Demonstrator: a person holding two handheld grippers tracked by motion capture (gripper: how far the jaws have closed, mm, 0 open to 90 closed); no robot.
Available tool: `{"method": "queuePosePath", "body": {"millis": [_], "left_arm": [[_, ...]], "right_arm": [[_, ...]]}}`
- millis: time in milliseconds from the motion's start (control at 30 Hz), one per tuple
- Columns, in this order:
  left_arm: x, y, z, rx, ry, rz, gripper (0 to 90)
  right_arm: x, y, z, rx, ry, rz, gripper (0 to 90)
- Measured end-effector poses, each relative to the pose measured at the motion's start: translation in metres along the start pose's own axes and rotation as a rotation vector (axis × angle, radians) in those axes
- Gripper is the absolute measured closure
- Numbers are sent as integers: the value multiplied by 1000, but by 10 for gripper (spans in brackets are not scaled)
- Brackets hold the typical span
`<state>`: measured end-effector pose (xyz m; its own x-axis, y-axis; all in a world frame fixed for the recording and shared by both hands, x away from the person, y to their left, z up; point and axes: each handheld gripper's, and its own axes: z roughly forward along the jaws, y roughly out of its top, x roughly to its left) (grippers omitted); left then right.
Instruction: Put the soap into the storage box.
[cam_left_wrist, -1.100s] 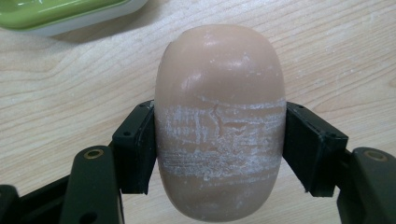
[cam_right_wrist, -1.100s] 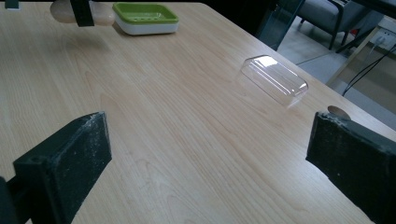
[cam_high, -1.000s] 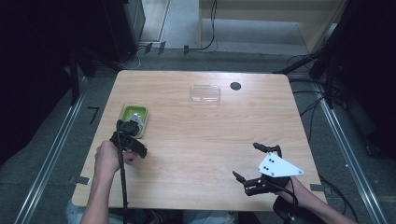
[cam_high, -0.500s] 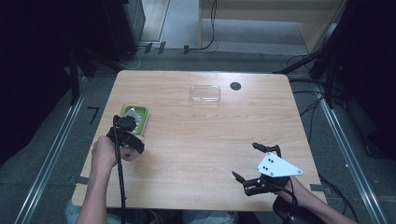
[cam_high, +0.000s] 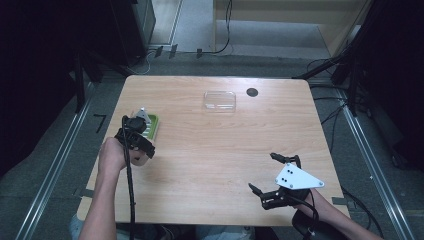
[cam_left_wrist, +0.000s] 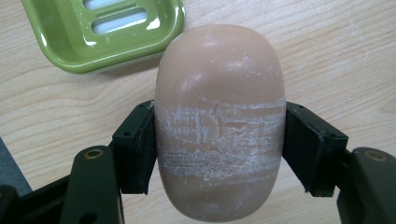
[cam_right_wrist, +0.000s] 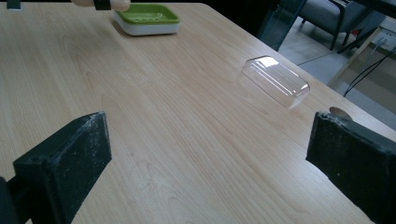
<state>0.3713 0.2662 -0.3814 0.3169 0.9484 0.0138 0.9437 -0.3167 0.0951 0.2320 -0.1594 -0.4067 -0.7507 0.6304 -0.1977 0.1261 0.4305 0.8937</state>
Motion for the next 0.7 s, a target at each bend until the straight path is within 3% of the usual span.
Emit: {"method": "queuePosePath", "body": {"millis": [700], "left_arm": [[10,16,-4,-1,2,-6,338]], "right_arm": [[-1,0,0,-1,-1,-1,0]]}}
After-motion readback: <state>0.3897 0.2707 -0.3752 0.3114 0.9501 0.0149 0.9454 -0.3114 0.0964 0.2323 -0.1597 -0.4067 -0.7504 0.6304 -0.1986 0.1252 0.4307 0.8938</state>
